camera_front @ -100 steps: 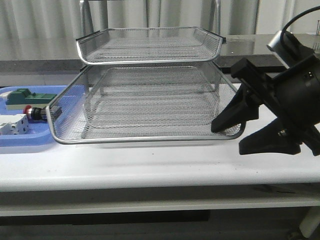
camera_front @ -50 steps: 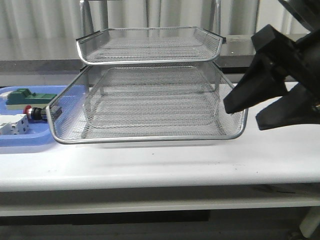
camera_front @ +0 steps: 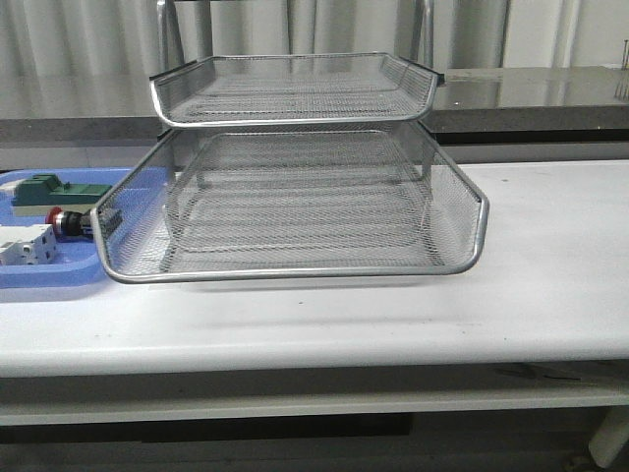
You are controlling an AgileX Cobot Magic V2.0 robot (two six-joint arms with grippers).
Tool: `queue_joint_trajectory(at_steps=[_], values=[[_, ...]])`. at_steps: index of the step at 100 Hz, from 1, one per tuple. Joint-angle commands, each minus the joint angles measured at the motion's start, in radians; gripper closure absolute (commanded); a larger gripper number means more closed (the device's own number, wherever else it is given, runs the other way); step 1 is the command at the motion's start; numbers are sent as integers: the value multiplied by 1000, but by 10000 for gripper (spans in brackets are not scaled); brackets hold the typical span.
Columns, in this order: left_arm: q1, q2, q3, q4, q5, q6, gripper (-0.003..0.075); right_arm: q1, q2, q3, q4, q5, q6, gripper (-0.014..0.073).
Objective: Place button on rack with both arms
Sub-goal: 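Release the tray and raise the right gripper away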
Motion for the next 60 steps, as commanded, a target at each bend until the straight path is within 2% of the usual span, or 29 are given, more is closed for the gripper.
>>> queue_joint_trajectory(at_steps=[1,21,44,51,60], values=[[1,-33,33,0,-76,-8,741,-4,-83,-58,-110,21,84,106],[1,-33,33,0,-76,-8,741,-4,-228,-81,-229,128,183,106],[1,-33,33,0,-76,-8,741,-4,-358,-81,-252,152,198,113],[1,-33,33,0,-76,-8,741,-4,-386,-81,-252,145,198,172],[1,-33,33,0,-76,-8,741,-4,-408,-81,-252,145,198,307]])
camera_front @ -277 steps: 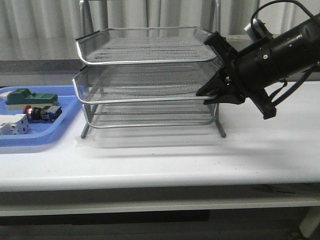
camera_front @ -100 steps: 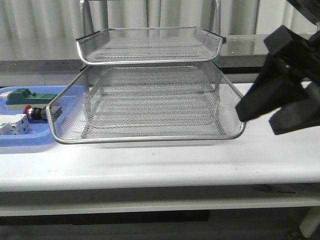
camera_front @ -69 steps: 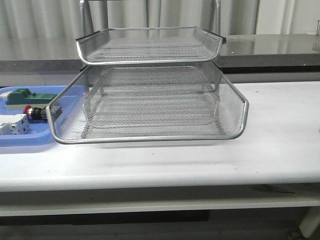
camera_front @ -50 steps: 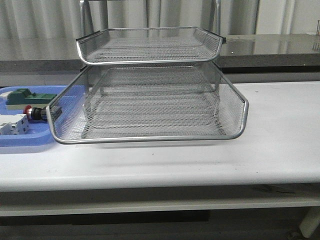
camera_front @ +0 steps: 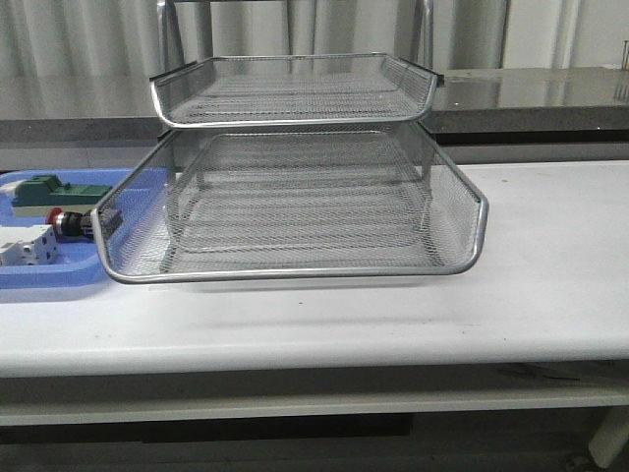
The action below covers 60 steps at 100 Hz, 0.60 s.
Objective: Place button on rack with both arms
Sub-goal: 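Release the tray and raise the right gripper away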
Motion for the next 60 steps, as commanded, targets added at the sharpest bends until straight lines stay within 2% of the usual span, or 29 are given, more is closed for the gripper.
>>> queue_joint_trajectory(at_steps=[1,17,25,60], values=[[1,-33,33,0,-76,-8,741,-4,-17,-33,-22,-53,1,330],[1,-33,33,0,-76,-8,741,-4,-22,-33,-22,-51,1,578],[1,-33,33,0,-76,-8,741,-4,-22,-33,-22,-51,1,665],[1,-33,33,0,-76,-8,741,-4,-22,-33,-22,-47,1,660]])
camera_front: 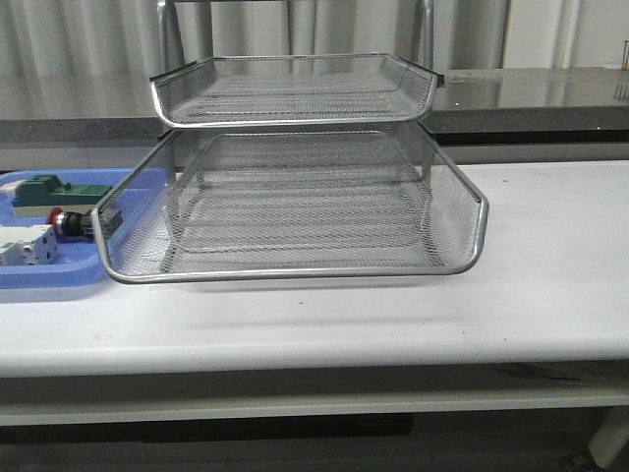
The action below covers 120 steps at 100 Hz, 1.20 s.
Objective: Place button on rack with both arms
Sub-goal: 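Release the tray and raise the right gripper away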
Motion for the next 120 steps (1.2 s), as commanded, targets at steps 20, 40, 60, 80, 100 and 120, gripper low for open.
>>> queue_joint_trajectory(at_steps=[20,40,60,80,100,120], values=[[1,-33,33,0,-76,-8,741,-4,2,-33,-22,-48,0,660],[1,-33,33,0,-76,-8,741,-4,2,-33,-22,-48,0,660],[1,-33,33,0,-111,-8,741,-4,2,-33,-22,-48,0,660],[1,-33,3,-116,-159,-8,741,-4,2,-33,-22,-48,0,660],[1,22,-131,-271,-16,-8,741,-4,2,-33,-22,-48,0,660],[1,234,-334,-274,110,-8,741,-4,2,-33,-22,-48,0,660]])
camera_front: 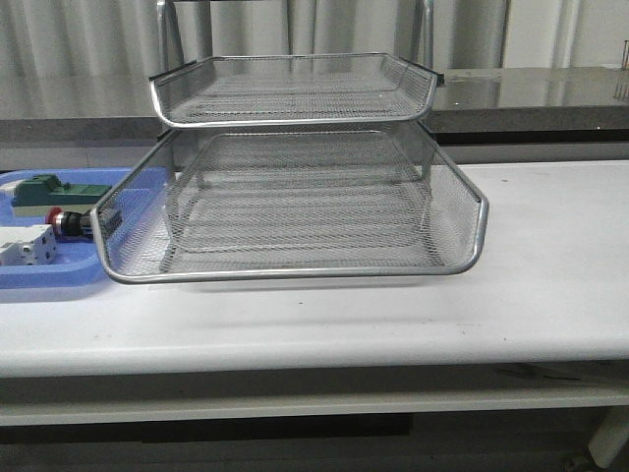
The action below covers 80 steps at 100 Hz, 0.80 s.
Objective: Place button on rack with both arms
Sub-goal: 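Release the tray and raise the right gripper away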
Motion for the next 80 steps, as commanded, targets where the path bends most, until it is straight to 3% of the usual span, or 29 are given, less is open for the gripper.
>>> queue_joint_trajectory(at_steps=[1,27,49,66,80], values=[[1,111,-125,-15,-14,-7,741,-4,2,-33,-22,-51,0,660],[1,498,-494,1,280,2,741,-4,2,-33,-22,-51,0,660],[1,813,-782,102,569,2,741,-4,2,-33,-22,-51,0,660],[1,997,-932,146,700,65,741,-4,2,-33,-22,-51,0,660],[1,1096,-988,146,714,161,740,-4,2,-33,-22,-51,0,660]])
